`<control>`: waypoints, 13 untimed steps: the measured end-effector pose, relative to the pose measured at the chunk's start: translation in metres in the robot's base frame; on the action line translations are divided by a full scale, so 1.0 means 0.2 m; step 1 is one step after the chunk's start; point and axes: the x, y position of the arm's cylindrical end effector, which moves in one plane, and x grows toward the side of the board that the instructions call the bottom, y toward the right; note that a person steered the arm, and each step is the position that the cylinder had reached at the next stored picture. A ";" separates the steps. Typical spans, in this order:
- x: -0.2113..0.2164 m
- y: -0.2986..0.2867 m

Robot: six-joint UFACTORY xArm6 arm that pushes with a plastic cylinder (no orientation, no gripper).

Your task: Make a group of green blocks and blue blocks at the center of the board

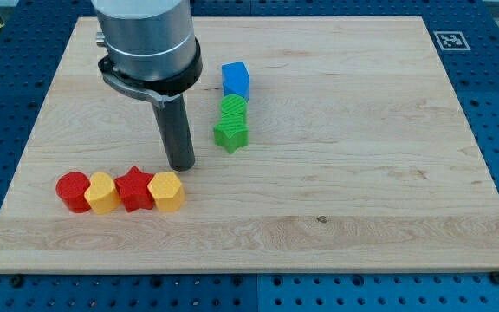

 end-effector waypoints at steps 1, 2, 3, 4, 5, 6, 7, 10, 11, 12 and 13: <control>-0.16 -0.07; -0.46 -0.25; -0.73 -0.44; -0.96 -0.24; -1.03 0.10; -1.02 0.33; -0.84 0.45; -0.77 0.42; -0.80 0.40; -0.76 0.25; -0.70 0.20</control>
